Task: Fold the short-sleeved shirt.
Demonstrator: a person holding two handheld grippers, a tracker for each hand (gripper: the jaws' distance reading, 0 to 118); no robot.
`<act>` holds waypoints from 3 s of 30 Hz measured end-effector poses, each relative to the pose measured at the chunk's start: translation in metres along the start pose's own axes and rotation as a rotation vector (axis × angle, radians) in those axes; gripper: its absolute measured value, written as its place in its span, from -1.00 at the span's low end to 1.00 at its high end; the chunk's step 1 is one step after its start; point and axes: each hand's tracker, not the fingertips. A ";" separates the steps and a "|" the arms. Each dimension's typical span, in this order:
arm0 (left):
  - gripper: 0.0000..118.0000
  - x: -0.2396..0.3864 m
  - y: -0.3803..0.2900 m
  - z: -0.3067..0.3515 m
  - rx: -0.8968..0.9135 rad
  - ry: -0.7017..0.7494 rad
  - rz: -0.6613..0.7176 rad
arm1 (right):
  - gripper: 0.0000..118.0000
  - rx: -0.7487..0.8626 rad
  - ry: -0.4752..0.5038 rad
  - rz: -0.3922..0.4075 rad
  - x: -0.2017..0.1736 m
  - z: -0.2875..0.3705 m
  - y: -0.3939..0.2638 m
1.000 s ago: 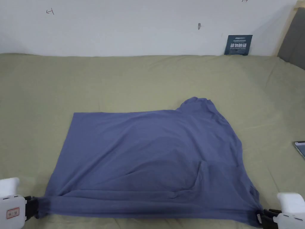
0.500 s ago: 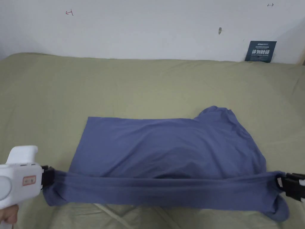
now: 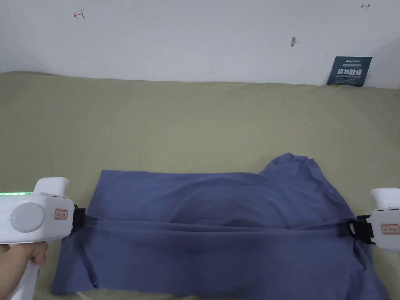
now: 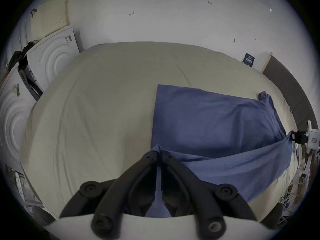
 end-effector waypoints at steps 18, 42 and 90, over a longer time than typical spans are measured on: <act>-1.00 -0.020 -0.100 0.072 -0.004 -0.002 0.048 | -0.97 0.107 0.012 -0.167 -0.005 0.086 -0.121; -0.88 0.013 -0.096 0.027 -0.069 0.036 -0.020 | 0.82 0.027 0.107 -0.207 0.011 0.057 -0.117; -1.00 -0.009 -0.090 0.101 0.112 -0.019 0.018 | -0.77 0.181 0.070 -0.223 -0.014 0.138 -0.121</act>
